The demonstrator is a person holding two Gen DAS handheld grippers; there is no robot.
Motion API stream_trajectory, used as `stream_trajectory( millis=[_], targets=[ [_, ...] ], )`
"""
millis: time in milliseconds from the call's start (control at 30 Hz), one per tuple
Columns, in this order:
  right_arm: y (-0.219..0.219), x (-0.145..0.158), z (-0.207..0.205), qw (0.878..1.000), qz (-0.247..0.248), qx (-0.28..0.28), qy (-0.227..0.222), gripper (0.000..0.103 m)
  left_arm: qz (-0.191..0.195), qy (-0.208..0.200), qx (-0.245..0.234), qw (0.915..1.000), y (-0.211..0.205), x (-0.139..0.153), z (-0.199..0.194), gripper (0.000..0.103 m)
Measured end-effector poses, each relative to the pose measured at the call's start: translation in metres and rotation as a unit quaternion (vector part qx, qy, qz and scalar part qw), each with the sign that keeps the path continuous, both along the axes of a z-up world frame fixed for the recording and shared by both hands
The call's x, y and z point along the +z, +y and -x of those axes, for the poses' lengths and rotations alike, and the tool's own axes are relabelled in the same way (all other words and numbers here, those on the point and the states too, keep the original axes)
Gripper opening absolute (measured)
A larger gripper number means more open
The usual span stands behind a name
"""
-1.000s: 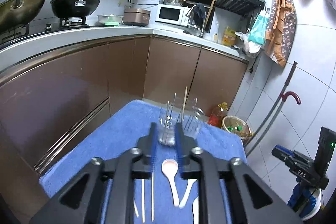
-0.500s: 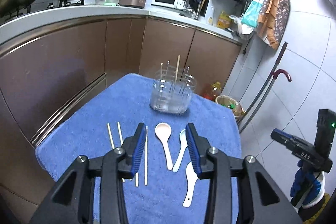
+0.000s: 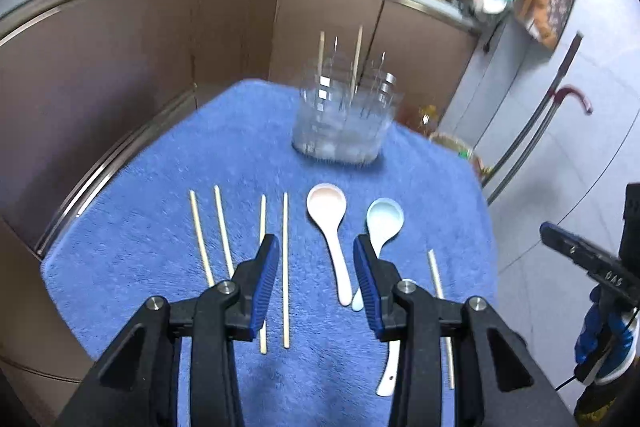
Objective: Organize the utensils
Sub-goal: 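Move both tools back down toward the utensils on the towel, then grasp a chopstick with the left tool while the right tool grasps the light-blue spoon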
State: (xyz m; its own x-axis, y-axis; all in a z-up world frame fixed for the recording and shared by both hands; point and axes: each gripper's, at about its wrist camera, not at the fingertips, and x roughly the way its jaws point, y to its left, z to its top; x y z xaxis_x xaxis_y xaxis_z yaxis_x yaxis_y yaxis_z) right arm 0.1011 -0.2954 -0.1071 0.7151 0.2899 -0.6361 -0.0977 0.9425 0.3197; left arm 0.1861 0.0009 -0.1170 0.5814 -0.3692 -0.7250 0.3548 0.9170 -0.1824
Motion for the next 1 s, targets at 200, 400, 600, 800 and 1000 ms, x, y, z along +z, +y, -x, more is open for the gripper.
stream_trajectory(
  millis=[200, 400, 600, 800, 1000],
  targets=[
    [-0.007, -0.034, -0.026, 0.999, -0.021, 0.015, 0.035, 0.031, -0.046, 0.057, -0.015, 0.9972, -0.021, -0.05, -0.037, 0.036],
    [-0.009, -0.062, -0.056, 0.996, -0.041, 0.043, 0.061, 0.031, -0.087, 0.071, -0.05, 0.9925, -0.042, -0.075, -0.058, 0.036],
    [-0.007, -0.092, -0.091, 0.992, -0.058, 0.067, 0.088, 0.031, -0.099, 0.089, -0.059, 0.9894, -0.051, -0.092, -0.086, 0.028],
    [-0.002, -0.112, -0.122, 0.986, -0.083, 0.092, 0.109, 0.031, -0.104, 0.12, -0.055, 0.9858, -0.055, -0.107, -0.117, 0.02],
    [0.008, -0.122, -0.151, 0.979, -0.106, 0.123, 0.125, 0.031, -0.111, 0.153, -0.05, 0.9806, -0.056, -0.118, -0.14, 0.015]
  ],
)
